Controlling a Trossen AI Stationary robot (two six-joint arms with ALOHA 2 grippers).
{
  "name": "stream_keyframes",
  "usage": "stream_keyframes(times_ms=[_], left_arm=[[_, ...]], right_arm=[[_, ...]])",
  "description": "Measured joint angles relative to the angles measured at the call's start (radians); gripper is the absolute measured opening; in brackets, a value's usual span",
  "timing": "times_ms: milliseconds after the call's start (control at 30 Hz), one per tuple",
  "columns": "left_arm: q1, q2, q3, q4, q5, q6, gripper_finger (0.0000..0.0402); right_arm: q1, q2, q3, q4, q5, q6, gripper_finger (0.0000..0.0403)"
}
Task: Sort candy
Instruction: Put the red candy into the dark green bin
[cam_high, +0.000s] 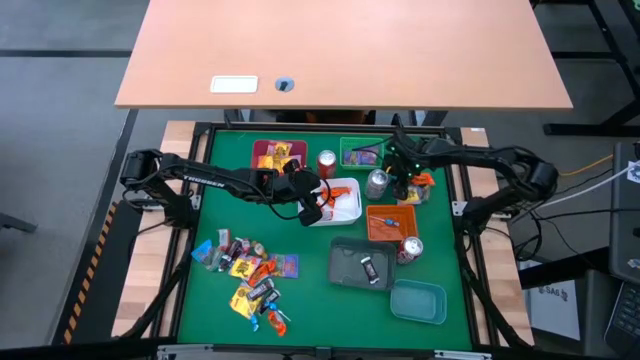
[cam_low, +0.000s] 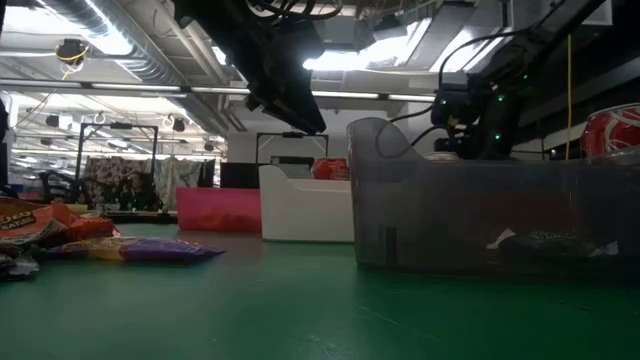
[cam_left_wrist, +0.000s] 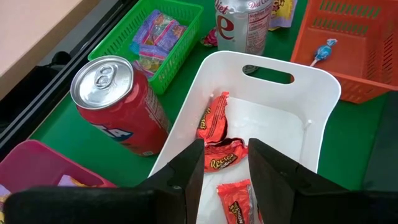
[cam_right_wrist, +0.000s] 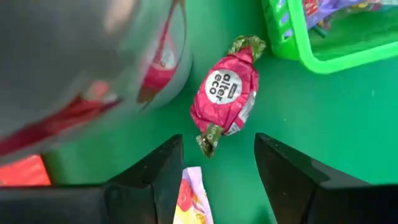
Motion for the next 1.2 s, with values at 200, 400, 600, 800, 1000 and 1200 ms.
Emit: stream_keyframes(times_ms=[200, 400, 600, 800, 1000, 1200], left_arm=[[0.0, 0.0, 0.0, 0.0, 0.0, 0.0, 0.0114], [0.0, 0.0, 0.0, 0.0, 0.0, 0.0, 0.0114], [0.0, 0.0, 0.0, 0.0, 0.0, 0.0, 0.0114], [0.0, 0.0, 0.0, 0.0, 0.0, 0.0, 0.0114], [0.0, 0.0, 0.0, 0.0, 0.0, 0.0, 0.0114], [0.0, 0.0, 0.0, 0.0, 0.0, -0.001, 0.0114]], right_arm=[[0.0, 0.022, 0.002, 0.04, 0.008, 0.003, 0.0198], [0.0, 0.023, 0.001, 0.047, 0.012, 0.003, 0.0198], [0.0, 0.022, 0.002, 0.021, 0.019, 0.005, 0.0198], [0.0, 0.013, 0.002, 0.014, -0.02, 0.005, 0.0198], [0.0, -0.001, 0.012, -0.026, -0.039, 0.004, 0.0198], [-0.021, -0.001, 0.013, -0.042, -0.06, 0.0, 0.0198]])
